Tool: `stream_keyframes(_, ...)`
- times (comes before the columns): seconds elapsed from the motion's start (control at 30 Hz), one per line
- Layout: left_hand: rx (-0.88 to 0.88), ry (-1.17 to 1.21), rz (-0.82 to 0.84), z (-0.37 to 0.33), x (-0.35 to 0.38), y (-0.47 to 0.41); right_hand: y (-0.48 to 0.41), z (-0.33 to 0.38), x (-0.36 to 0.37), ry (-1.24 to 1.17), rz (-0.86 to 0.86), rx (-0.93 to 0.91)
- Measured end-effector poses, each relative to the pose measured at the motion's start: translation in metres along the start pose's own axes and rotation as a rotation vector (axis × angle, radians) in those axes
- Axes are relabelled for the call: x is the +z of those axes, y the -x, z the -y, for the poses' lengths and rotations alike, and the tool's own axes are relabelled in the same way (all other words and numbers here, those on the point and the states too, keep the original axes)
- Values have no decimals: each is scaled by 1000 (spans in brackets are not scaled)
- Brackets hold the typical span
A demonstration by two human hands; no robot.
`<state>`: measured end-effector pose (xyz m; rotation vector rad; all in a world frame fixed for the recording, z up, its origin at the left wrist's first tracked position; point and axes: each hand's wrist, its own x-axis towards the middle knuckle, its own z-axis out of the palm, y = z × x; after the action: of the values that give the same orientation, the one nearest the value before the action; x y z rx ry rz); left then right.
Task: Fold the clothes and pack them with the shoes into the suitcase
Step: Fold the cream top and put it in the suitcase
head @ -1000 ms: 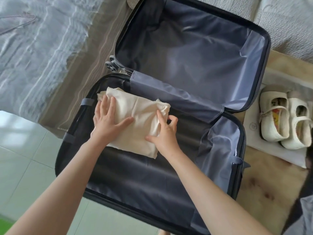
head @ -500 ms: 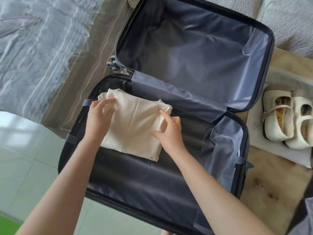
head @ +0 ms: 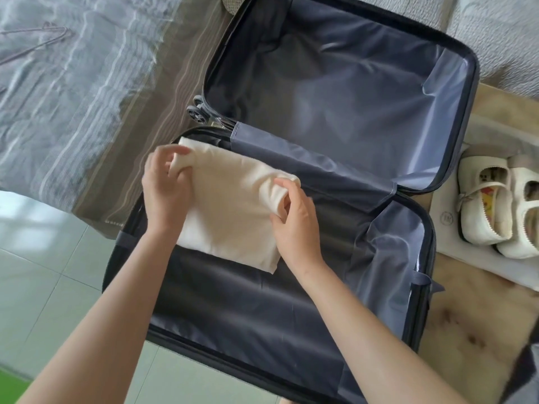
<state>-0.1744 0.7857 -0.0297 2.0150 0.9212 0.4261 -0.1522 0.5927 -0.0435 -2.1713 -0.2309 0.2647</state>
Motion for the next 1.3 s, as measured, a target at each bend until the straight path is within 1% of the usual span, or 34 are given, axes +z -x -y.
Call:
stream_keyframes(0.07, 83, -13, -62, -9, 1, -4, -3, 6, -3, -25, -81, -60)
stream_keyframes(0.13, 86, -70, -45, -8, 4, -7, -10, 3, -1, -59, -108, -9)
stream_keyframes(0.17, 57, -118, 9, -3, 7, -8, -15, -1, 2, -50, -74, 56)
stream_keyframes(0.23, 11, -264, 151, 12, 13, -6, -23, -11, 7, 3, 83, 226)
stream_keyframes(0.27, 18, -319, 184, 19, 15, -4, -25, -14, 9, 18, 156, 281)
stream_keyframes(0.3, 46, -356, 188, 22, 16, -4, -25, -16, 9, 31, 198, 297)
stream_keyframes(0.33, 86, -389, 176, 24, 18, -4, -25, -17, 8, 70, 208, 280)
stream_keyframes(0.37, 123, -423, 162, 24, 18, -3, -23, -15, 7, 166, 190, 233)
stream_keyframes(0.43, 179, -452, 159, 25, 16, 0, -17, -12, 4, 405, 132, 98)
stream_keyframes(0.47, 225, -447, 171, 25, 15, 3, -14, -11, 3, 443, 135, 31)
stream_keyframes(0.53, 303, -444, 228, 25, 12, 14, -7, -9, 6, 411, 232, -38)
stream_keyframes(0.57, 303, -457, 280, 26, 10, 22, -2, -9, 8, 404, 269, -52)
stream_keyframes(0.63, 260, -516, 412, 33, 10, 37, 8, -11, 11, 434, 264, -71)
stream_keyframes(0.7, 238, -555, 511, 45, 11, 39, 14, -12, 13, 475, 249, -93)
stream_keyframes(0.83, 230, -595, 608, 61, 11, 19, 15, -15, 17, 524, 269, -83)
stream_keyframes(0.93, 232, -608, 593, 61, 12, 19, 12, -17, 21, 550, 298, -39)
stream_keyframes(1.1, 250, -600, 572, 58, 9, 23, 11, -15, 17, 555, 326, -29)
stream_keyframes(1.23, 306, -571, 459, 45, 3, 27, 10, -9, 10, 439, 342, -5)
stream_keyframes(1.3, 338, -528, 390, 36, 1, 30, 13, -8, 4, 392, 307, 12)
